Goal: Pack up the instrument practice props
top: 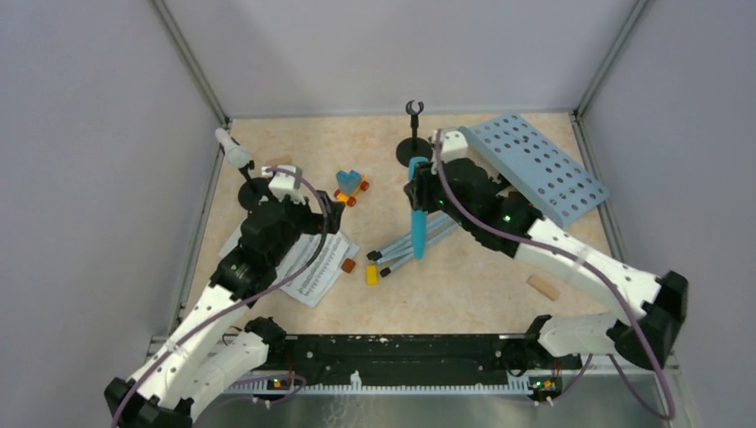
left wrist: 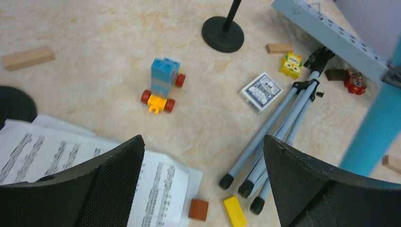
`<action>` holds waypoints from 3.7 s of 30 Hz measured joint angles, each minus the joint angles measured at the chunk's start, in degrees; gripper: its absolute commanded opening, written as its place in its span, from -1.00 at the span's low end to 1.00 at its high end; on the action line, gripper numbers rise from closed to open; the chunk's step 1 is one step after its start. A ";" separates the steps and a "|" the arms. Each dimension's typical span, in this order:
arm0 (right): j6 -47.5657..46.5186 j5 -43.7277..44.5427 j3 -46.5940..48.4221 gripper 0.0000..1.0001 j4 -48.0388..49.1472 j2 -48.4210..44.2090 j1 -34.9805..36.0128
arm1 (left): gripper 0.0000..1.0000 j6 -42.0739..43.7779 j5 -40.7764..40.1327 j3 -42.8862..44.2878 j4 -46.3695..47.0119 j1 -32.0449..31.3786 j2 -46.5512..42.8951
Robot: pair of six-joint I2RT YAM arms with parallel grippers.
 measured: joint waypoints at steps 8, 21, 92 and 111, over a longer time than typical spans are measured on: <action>-3.04 -1.81 18.01 -1.00 2.16 25.57 -1.90 | 0.98 0.20 -5.07 -2.12 -13.18 0.00 -14.78; -6.56 -5.05 52.85 -1.00 -10.56 60.67 -10.27 | 0.97 0.02 -9.94 -2.56 -19.58 0.00 -14.40; -14.14 -34.45 -18.47 0.35 23.67 -7.19 -14.53 | 0.93 0.07 -15.10 -23.71 66.88 32.83 32.81; -16.28 -35.45 -19.74 0.34 25.05 -4.22 -14.53 | 0.74 -2.71 18.03 -13.44 84.94 48.65 57.13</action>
